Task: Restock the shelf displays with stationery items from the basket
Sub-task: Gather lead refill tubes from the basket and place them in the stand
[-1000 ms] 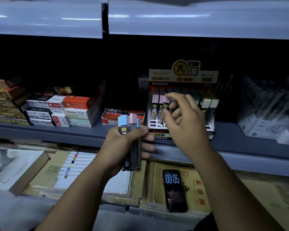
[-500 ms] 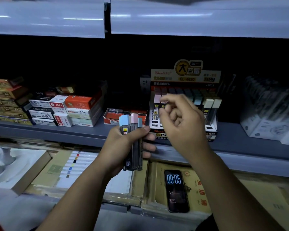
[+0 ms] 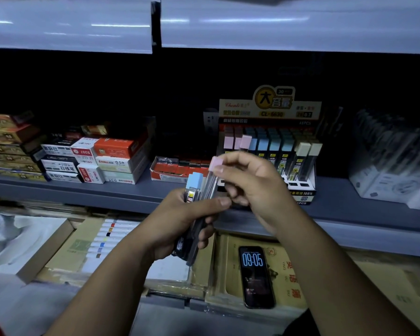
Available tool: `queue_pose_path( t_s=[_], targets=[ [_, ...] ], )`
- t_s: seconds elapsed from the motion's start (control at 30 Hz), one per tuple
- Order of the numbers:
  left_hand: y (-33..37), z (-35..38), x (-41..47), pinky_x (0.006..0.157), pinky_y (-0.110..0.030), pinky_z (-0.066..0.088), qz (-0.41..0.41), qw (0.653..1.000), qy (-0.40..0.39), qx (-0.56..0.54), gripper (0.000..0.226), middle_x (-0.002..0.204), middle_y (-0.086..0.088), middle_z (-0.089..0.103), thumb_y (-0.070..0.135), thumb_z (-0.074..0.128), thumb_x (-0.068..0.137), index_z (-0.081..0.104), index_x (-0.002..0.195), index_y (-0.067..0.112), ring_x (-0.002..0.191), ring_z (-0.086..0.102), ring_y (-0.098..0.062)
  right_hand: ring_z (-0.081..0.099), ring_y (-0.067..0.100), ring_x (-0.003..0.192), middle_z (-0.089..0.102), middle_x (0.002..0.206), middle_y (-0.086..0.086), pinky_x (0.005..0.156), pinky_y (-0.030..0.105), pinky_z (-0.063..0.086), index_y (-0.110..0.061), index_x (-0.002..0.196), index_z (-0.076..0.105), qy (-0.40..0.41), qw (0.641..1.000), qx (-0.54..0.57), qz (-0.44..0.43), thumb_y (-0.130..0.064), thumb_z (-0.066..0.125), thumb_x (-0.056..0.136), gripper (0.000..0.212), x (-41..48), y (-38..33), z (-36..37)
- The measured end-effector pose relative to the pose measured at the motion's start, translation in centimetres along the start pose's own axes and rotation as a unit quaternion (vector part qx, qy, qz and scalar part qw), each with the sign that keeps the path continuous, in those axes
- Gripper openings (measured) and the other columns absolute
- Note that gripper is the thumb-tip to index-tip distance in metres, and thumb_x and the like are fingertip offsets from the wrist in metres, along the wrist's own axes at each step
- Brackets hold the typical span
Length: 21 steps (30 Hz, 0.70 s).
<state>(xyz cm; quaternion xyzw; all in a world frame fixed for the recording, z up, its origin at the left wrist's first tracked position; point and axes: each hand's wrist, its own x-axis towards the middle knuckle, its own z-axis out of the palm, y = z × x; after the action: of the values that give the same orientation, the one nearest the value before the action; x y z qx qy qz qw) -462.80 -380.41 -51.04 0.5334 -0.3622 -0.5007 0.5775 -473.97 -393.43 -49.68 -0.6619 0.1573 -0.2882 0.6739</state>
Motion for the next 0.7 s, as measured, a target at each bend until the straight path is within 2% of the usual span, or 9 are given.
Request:
queue_pose_path(
  t_s=[0.03, 0.1, 0.17, 0.23, 0.37, 0.43, 0.47, 0.57, 0.7],
  targets=[
    [-0.1, -0.1, -0.1, 0.046, -0.026, 0.04, -0.005, 1.0, -0.008, 0.005, 0.034, 0.053, -0.008, 0.04, 0.022, 0.079, 0.085, 0.055, 0.064, 0.01, 0.042, 0.04, -0.02, 0.044, 0.016, 0.051, 0.058, 0.075, 0.016, 0.039, 0.021, 0.029, -0.009, 0.101, 0.068, 0.019, 1.0, 0.024, -0.003, -0.01, 0.066, 0.094, 0.007, 0.1, -0.1, -0.1],
    [-0.1, -0.2, -0.1, 0.045, -0.025, 0.039, -0.012, 1.0, -0.012, -0.001, 0.025, 0.053, -0.007, 0.041, 0.019, 0.08, 0.082, 0.059, 0.072, 0.009, 0.041, 0.039, -0.019, 0.048, 0.017, 0.05, 0.066, 0.083, 0.017, 0.037, 0.021, 0.031, -0.004, 0.104, 0.063, 0.057, 0.995, 0.081, -0.021, -0.007, 0.061, 0.097, 0.007, 0.2, -0.5, -0.2],
    [-0.1, -0.3, -0.2, 0.043, -0.024, 0.039, -0.019, 1.0, -0.005, -0.01, 0.019, 0.057, -0.006, 0.042, 0.014, 0.081, 0.08, 0.064, 0.086, 0.007, 0.041, 0.038, -0.018, 0.057, 0.017, 0.053, 0.07, 0.091, 0.015, 0.039, 0.023, 0.04, -0.002, 0.107, 0.06, 0.091, 0.987, 0.119, -0.059, -0.005, 0.056, 0.1, 0.008, 0.1, -1.1, -0.1],
    [-0.2, -0.4, -0.2, 0.044, -0.024, 0.039, -0.023, 1.0, 0.004, -0.003, 0.024, 0.06, -0.007, 0.041, 0.012, 0.083, 0.081, 0.063, 0.092, 0.005, 0.042, 0.037, -0.018, 0.063, 0.02, 0.057, 0.068, 0.09, 0.016, 0.045, 0.026, 0.048, 0.0, 0.111, 0.058, 0.132, 0.978, 0.117, -0.107, -0.005, 0.054, 0.101, 0.012, 0.1, -1.5, -0.3],
    [-0.3, -0.7, -0.1, 0.047, -0.026, 0.038, -0.015, 0.998, 0.058, -0.015, 0.023, 0.064, -0.008, 0.038, 0.016, 0.076, 0.085, 0.055, 0.085, 0.007, 0.046, 0.036, -0.02, 0.072, 0.031, 0.068, 0.065, 0.095, 0.021, 0.058, 0.038, 0.059, 0.0, 0.113, 0.054, 0.161, 0.966, 0.004, -0.203, -0.008, 0.049, 0.105, 0.012, 0.2, -1.6, -0.8],
    [-0.4, -0.9, 0.0, 0.048, -0.027, 0.038, -0.01, 0.997, 0.079, -0.02, 0.025, 0.065, -0.008, 0.039, 0.017, 0.076, 0.085, 0.054, 0.079, 0.009, 0.047, 0.037, -0.02, 0.073, 0.028, 0.072, 0.066, 0.101, 0.01, 0.062, 0.044, 0.061, -0.006, 0.112, 0.054, 0.161, 0.956, -0.078, -0.234, -0.01, 0.045, 0.107, 0.011, 0.0, -1.3, -0.7],
    [-0.4, -0.9, 0.0, 0.048, -0.027, 0.038, -0.006, 0.996, 0.085, -0.022, 0.024, 0.065, -0.008, 0.04, 0.017, 0.076, 0.086, 0.054, 0.08, 0.01, 0.048, 0.037, -0.02, 0.074, 0.025, 0.073, 0.066, 0.1, -0.001, 0.064, 0.045, 0.062, -0.009, 0.112, 0.054, 0.165, 0.948, -0.116, -0.246, -0.011, 0.044, 0.107, 0.011, 0.0, -1.1, -0.5],
    [-0.3, -0.8, 0.0, 0.047, -0.026, 0.038, 0.006, 0.995, 0.095, -0.025, 0.023, 0.064, -0.006, 0.04, 0.015, 0.073, 0.089, 0.053, 0.077, 0.012, 0.048, 0.037, -0.02, 0.073, 0.02, 0.073, 0.067, 0.095, -0.016, 0.064, 0.046, 0.061, -0.012, 0.115, 0.055, 0.179, 0.925, -0.196, -0.273, -0.015, 0.044, 0.108, 0.014, -0.1, -0.6, -0.4],
    [-0.2, -0.5, 0.0, 0.047, -0.027, 0.038, 0.012, 0.995, 0.098, -0.029, 0.025, 0.064, -0.006, 0.041, 0.014, 0.071, 0.091, 0.053, 0.074, 0.013, 0.049, 0.036, -0.02, 0.073, 0.017, 0.075, 0.067, 0.084, -0.007, 0.066, 0.043, 0.061, -0.011, 0.119, 0.056, 0.185, 0.91, -0.242, -0.281, -0.016, 0.044, 0.108, 0.018, 0.1, -0.2, -0.8]
  ],
)
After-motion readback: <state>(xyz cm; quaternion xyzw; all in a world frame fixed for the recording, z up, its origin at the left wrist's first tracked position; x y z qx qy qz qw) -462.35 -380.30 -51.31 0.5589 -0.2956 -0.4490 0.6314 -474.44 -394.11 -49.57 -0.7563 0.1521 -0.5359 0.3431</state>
